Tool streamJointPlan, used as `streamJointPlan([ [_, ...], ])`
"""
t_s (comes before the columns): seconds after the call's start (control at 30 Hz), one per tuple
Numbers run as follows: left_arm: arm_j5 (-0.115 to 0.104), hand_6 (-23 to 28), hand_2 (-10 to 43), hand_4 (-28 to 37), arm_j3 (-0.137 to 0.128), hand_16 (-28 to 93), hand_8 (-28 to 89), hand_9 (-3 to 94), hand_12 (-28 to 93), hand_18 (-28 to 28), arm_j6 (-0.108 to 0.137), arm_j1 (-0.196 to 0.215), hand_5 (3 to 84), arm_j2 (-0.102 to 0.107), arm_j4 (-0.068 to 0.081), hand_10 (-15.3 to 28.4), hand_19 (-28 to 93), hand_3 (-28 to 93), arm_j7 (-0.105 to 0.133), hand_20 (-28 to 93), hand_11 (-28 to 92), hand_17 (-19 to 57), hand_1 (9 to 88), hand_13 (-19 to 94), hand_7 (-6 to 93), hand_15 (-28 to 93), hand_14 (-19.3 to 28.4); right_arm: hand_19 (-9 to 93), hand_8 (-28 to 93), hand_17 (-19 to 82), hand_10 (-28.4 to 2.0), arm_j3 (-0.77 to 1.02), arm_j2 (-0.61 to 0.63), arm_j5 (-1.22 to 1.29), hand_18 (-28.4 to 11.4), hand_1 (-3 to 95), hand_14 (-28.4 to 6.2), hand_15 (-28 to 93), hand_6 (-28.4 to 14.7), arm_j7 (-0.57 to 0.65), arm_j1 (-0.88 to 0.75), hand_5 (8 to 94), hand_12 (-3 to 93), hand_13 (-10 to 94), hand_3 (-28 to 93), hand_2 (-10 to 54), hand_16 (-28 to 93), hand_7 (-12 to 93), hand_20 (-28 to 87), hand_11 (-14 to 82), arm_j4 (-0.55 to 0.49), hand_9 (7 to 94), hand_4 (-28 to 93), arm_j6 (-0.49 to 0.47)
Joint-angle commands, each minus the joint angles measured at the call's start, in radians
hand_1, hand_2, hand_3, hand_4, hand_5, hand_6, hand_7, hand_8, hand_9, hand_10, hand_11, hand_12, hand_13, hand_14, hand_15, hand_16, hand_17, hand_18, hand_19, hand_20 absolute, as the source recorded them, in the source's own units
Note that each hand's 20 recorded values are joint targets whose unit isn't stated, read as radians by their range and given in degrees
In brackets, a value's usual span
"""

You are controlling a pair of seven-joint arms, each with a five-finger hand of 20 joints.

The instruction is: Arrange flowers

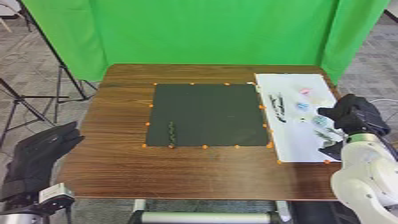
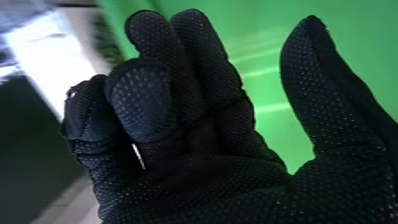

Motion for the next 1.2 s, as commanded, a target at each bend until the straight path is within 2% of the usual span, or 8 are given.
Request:
streamJointPlan([
  [0.03, 0.014, 14.6, 4.9, -11.9, 0.027, -11, -8, 41.0, 10, 21.5, -0.025, -0.025, 50.5, -0.003, 0.004, 21.5, 56, 84, -0.022, 15, 33, -9.4, 27.8, 27, 14.0, 57, 28.0, 93, -10, 44, -22.8, 0.023, -0.024, -0.006, -23.2, 26.7, -15.7, 76, -10.5, 0.044, -0.066, 62.5, 20.1, 65, 77, 0.9, 22, 31, 30, 34.6, 0.078, 64.4, -20, -0.047],
  [0.37, -0.011, 14.7, 4.9, -12.0, 0.033, -11, -9, 41.0, 10, 21.5, -0.007, -0.008, 50.0, 0.015, 0.002, 21.6, 56, 84, 0.003, 15, 34, -9.4, 27.8, 28, 14.2, 57, 27.9, 93, -10, 43, -23.0, 0.151, -0.033, -0.035, -23.2, 27.0, -16.2, 75, -10.7, 0.056, -0.189, 61.4, 19.1, 64, 78, 0.0, 21, 31, 27, 31.1, 0.041, 63.1, -21, 0.014],
  [0.4, -0.028, 14.7, 4.9, -12.0, 0.034, -11, -8, 41.0, 10, 21.5, 0.006, 0.001, 50.0, 0.033, 0.001, 21.6, 56, 84, 0.02, 15, 34, -9.4, 27.7, 28, 14.2, 57, 27.9, 93, -10, 43, -23.0, 0.154, -0.033, -0.034, -23.2, 27.0, -16.1, 75, -10.7, 0.055, -0.192, 61.3, 19.1, 64, 78, 0.0, 21, 31, 27, 31.0, 0.038, 63.1, -21, 0.02],
  [0.6, -0.026, 14.7, 4.9, -12.1, 0.044, -11, -8, 41.1, 10, 21.5, -0.002, -0.015, 49.9, 0.029, 0.007, 21.7, 56, 84, 0.013, 15, 34, -9.4, 27.7, 28, 14.3, 57, 28.0, 93, -10, 43, -23.2, 0.121, -0.038, -0.027, -23.3, 27.2, -16.2, 75, -10.8, 0.056, -0.165, 61.2, 19.1, 64, 78, -0.2, 21, 30, 26, 30.7, 0.071, 62.9, -21, -0.006],
  [0.63, -0.042, 14.7, 4.8, -12.1, 0.048, -11, -8, 41.1, 10, 21.5, 0.011, -0.009, 49.9, 0.048, 0.007, 21.7, 56, 84, 0.027, 15, 34, -9.4, 27.7, 28, 14.3, 57, 28.0, 93, -10, 43, -23.2, 0.108, -0.037, -0.031, -23.3, 27.4, -16.2, 75, -10.7, 0.059, -0.154, 61.2, 19.1, 64, 78, -0.3, 20, 30, 26, 30.6, 0.079, 62.8, -21, -0.005],
  [0.8, -0.046, 14.7, 4.9, -12.1, 0.049, -11, -9, 41.1, 10, 21.6, 0.011, -0.013, 49.9, 0.057, 0.01, 21.7, 56, 84, 0.031, 15, 34, -9.4, 27.7, 28, 14.4, 57, 28.1, 93, -10, 43, -23.2, 0.07, -0.031, -0.03, -23.3, 28.0, -16.2, 75, -10.7, 0.069, -0.115, 61.4, 19.0, 64, 78, -0.6, 20, 30, 26, 30.3, 0.109, 62.9, -21, -0.029],
  [0.9, -0.077, 14.7, 4.9, -12.1, 0.052, -11, -9, 41.1, 10, 21.6, 0.034, 0.0, 49.9, 0.091, 0.01, 21.7, 56, 84, 0.06, 15, 34, -9.4, 27.7, 28, 14.4, 57, 28.1, 93, -10, 43, -23.1, 0.054, -0.025, -0.036, -23.4, 28.5, -16.2, 75, -10.5, 0.068, -0.107, 61.6, 18.9, 64, 78, -1.0, 20, 30, 25, 30.1, 0.124, 63.1, -21, -0.04],
  [1.2, -0.092, 14.7, 4.9, -11.9, 0.051, -11, -9, 41.1, 10, 21.5, 0.042, 0.011, 49.9, 0.105, 0.01, 21.7, 56, 84, 0.075, 15, 34, -9.4, 27.6, 28, 14.5, 57, 28.1, 93, -10, 43, -22.7, 0.027, -0.024, -0.045, -23.5, 31.1, -16.2, 75, -10.1, 0.088, -0.079, 62.2, 18.5, 64, 78, -2.3, 20, 30, 24, 29.6, 0.165, 63.7, -22, -0.067],
])
